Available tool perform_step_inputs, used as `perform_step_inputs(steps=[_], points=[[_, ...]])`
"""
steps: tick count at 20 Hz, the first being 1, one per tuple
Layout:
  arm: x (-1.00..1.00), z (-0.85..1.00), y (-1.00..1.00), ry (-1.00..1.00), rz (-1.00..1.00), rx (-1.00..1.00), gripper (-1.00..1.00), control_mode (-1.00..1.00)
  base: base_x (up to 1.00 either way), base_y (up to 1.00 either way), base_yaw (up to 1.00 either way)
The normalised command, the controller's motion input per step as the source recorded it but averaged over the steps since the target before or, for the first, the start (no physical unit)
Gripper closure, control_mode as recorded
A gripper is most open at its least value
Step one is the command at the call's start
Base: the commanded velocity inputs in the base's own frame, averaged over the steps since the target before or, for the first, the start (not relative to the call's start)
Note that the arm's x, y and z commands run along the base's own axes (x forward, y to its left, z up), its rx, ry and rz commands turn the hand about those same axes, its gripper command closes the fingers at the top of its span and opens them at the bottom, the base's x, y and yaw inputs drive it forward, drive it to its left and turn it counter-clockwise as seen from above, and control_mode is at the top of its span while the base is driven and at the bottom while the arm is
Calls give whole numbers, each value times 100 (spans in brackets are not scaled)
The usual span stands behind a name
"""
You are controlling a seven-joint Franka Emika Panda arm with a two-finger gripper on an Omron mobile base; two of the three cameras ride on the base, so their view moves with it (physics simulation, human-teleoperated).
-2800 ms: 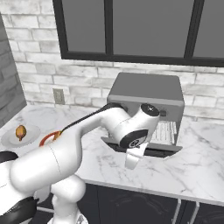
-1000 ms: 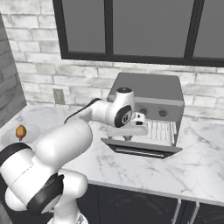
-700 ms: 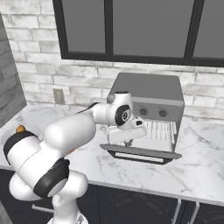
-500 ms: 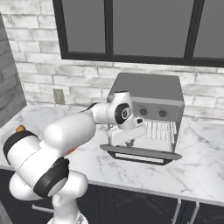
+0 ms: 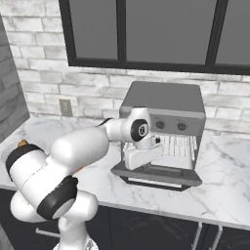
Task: Open the toaster oven door. Place the hotdog bun on the top rack in the toaster oven and place the chicken drumstick on the bottom rack.
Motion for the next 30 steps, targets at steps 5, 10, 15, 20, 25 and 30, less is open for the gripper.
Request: perform_step_inputs(steps=[5,10,15,20,25,30], points=[[-43,-58,-5,-1,-3,21,100,-100,0,0,0],[-20,-61,0,-8,-7,20,100,-100,0,0,0],[-6,-60,0,-3,-10,13,100,-100,0,0,0],[0,-33,0,-4,-11,8,100,-100,0,0,0],[1,56,6,-1,-16,2,100,-100,0,0,0],[0,65,0,-5,-13,0,100,-100,0,0,0]])
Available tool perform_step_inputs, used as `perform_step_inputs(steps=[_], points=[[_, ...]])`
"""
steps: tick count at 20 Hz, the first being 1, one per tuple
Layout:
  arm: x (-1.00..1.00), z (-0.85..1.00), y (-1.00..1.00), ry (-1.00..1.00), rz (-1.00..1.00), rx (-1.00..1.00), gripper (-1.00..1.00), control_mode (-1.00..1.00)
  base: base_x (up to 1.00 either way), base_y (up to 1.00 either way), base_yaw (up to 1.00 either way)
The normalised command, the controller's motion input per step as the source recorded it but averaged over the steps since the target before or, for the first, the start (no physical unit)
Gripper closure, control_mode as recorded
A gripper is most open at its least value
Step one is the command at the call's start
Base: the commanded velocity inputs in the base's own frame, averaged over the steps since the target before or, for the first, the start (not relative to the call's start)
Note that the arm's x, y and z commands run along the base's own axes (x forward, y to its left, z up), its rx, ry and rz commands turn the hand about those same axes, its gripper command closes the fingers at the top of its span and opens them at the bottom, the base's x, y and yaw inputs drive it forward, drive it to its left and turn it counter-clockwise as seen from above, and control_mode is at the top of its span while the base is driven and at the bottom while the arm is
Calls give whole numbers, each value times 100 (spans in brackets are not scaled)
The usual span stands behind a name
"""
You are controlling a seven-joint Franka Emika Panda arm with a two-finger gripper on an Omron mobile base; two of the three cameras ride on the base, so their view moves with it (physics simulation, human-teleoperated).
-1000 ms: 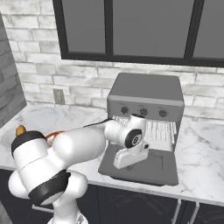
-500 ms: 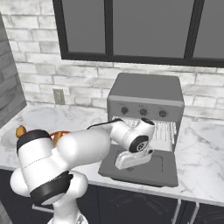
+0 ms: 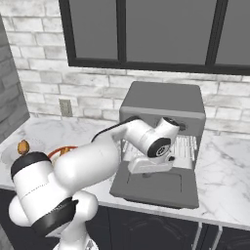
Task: Open the toaster oven door. Place the hotdog bun on the top rack in the toaster oven and place the chicken drumstick on the bottom rack.
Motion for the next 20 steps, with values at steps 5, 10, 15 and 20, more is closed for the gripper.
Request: perform_step_inputs(steps=[5,10,15,20], points=[[0,37,-8,-11,-2,0,100,-100,0,0,0],[0,22,-2,-24,0,0,100,-100,0,0,0],[1,15,0,-26,0,0,-100,-100,0,0,0],[6,21,-7,-20,-9,0,-100,-100,0,0,0]])
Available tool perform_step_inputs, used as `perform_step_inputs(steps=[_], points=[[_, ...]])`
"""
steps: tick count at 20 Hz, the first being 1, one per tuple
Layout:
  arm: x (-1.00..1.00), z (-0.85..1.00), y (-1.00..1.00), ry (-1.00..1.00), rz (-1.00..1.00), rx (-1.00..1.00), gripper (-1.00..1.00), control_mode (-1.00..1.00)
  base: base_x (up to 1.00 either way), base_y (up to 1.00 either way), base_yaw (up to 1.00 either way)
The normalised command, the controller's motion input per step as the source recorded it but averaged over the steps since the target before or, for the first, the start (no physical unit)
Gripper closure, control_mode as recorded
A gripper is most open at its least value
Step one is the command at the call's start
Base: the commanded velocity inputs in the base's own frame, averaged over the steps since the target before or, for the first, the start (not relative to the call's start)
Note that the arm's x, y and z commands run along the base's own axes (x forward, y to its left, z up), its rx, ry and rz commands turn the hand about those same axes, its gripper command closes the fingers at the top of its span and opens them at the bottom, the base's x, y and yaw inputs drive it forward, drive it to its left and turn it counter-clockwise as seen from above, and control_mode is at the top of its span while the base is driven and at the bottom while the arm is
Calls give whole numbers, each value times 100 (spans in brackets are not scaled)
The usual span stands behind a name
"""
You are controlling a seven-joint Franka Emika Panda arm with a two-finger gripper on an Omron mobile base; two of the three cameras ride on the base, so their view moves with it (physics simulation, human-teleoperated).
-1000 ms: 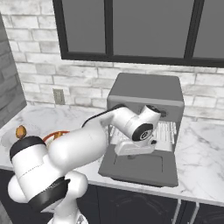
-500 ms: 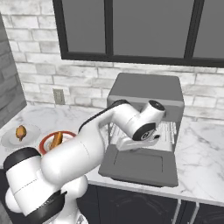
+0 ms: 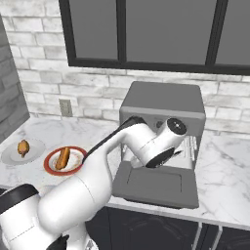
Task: Open the toaster oven door. Place the hotdog bun on the top rack in the toaster oven and place the chicken drumstick on the bottom rack.
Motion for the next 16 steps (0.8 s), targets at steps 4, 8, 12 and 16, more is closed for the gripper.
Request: perform_step_inputs(steps=[4,8,12,16], points=[[7,12,-20,-16,-18,12,-100,-100,0,0,0],[8,3,-9,-20,-17,16,-100,-100,0,0,0],[15,0,-17,-17,-12,13,-100,-100,0,0,0],[2,-1,-23,-22,-5,10,-100,-100,0,0,0]])
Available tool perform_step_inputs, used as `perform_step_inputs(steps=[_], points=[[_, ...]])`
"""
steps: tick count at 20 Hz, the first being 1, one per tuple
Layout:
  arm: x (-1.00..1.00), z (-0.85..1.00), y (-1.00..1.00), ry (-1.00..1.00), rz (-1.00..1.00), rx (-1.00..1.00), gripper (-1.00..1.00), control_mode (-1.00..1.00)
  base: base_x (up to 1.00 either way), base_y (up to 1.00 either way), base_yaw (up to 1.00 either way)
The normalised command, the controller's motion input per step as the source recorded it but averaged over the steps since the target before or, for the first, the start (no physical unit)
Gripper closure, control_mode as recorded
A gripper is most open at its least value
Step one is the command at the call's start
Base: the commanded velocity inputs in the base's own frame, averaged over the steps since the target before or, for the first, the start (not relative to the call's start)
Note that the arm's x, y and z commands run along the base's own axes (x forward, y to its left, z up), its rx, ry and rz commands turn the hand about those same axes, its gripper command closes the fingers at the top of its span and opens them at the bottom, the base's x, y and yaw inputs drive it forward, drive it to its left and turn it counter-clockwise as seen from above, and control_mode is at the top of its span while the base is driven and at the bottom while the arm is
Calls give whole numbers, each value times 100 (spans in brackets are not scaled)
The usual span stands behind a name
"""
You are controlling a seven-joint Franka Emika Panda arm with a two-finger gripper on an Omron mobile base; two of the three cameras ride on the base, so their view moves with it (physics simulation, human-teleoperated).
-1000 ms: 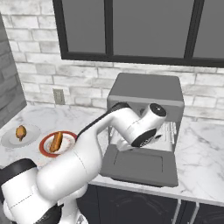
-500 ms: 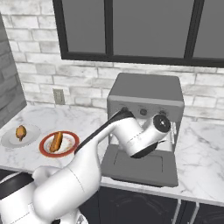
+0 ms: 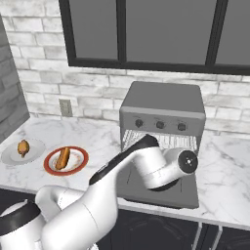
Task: Open the toaster oven door. Place the hotdog bun on the top rack in the toaster oven and place the chicken drumstick on the bottom rack.
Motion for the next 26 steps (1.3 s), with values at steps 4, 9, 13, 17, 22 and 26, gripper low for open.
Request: perform_step_inputs(steps=[4,9,13,17,22,26], points=[[10,-13,-8,-26,-5,6,-100,-100,0,0,0],[19,-1,-2,-18,-1,2,-100,-100,0,0,0],[15,-6,-1,-13,-2,0,-100,-100,0,0,0],[14,-24,-5,-4,-3,0,-100,-100,0,0,0],[34,-14,0,-7,-1,0,-100,-100,0,0,0],[29,-9,0,-1,0,0,-100,-100,0,0,0]])
